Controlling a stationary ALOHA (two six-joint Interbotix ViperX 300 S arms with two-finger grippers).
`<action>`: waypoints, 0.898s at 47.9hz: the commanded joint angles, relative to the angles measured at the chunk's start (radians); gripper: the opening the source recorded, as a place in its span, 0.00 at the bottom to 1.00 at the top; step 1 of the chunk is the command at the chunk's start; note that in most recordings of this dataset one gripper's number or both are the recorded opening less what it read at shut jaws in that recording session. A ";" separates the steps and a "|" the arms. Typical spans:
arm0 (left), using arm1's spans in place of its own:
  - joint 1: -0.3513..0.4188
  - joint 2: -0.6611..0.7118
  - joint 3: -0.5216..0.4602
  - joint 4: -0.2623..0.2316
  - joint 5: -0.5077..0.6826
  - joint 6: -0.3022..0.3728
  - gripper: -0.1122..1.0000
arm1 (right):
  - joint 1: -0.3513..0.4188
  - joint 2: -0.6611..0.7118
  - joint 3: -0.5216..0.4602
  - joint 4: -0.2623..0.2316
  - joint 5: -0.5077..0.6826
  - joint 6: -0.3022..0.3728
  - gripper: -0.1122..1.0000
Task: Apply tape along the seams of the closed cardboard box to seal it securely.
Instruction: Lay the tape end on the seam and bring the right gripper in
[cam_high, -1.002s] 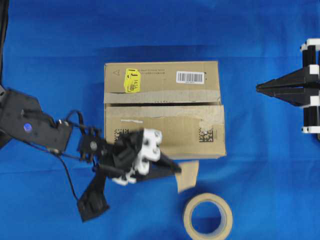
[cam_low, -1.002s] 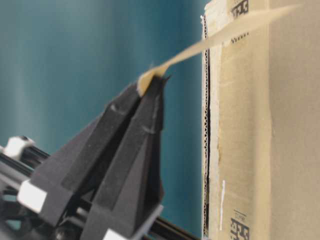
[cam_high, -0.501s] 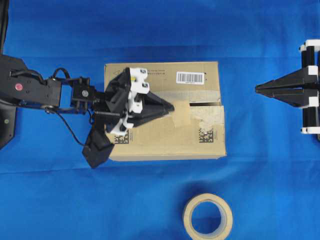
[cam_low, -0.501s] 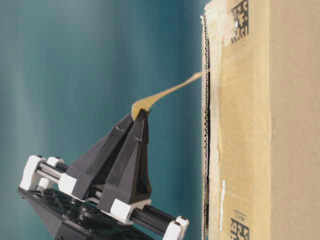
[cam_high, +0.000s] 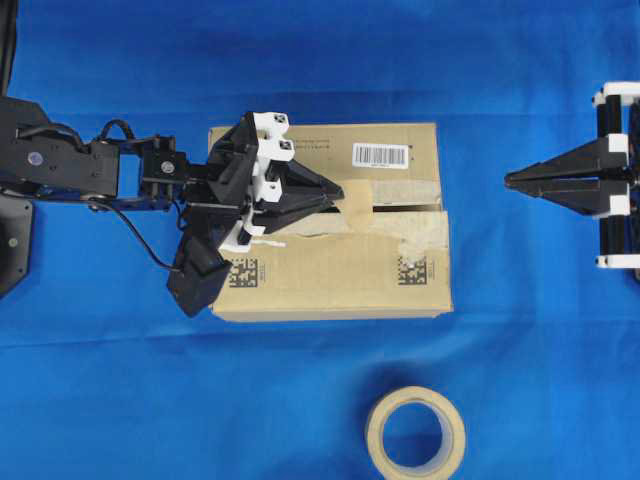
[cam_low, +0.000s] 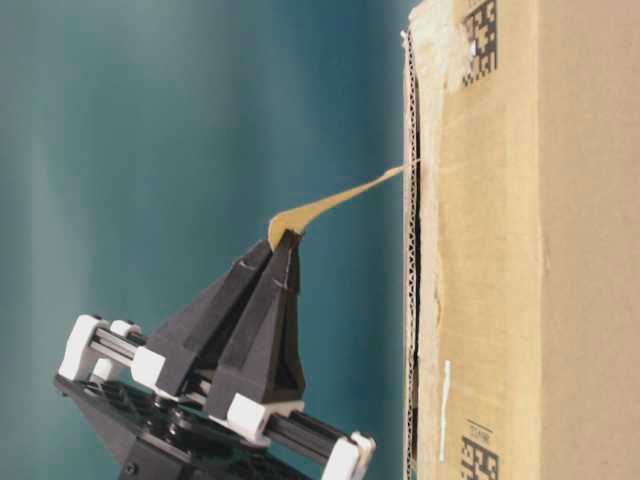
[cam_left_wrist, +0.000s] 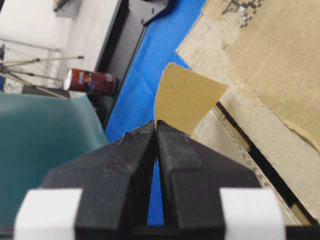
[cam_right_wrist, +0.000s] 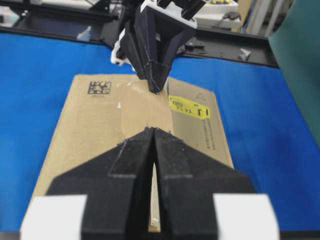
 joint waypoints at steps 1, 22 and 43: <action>0.000 -0.029 -0.002 -0.002 0.006 -0.005 0.11 | -0.002 0.006 -0.023 0.000 -0.017 -0.002 0.12; 0.009 -0.028 0.023 0.000 0.078 -0.006 0.11 | -0.002 0.067 -0.041 0.002 -0.081 -0.002 0.12; 0.014 -0.014 0.023 0.000 0.153 -0.006 0.11 | -0.002 0.160 -0.094 0.000 -0.100 -0.002 0.12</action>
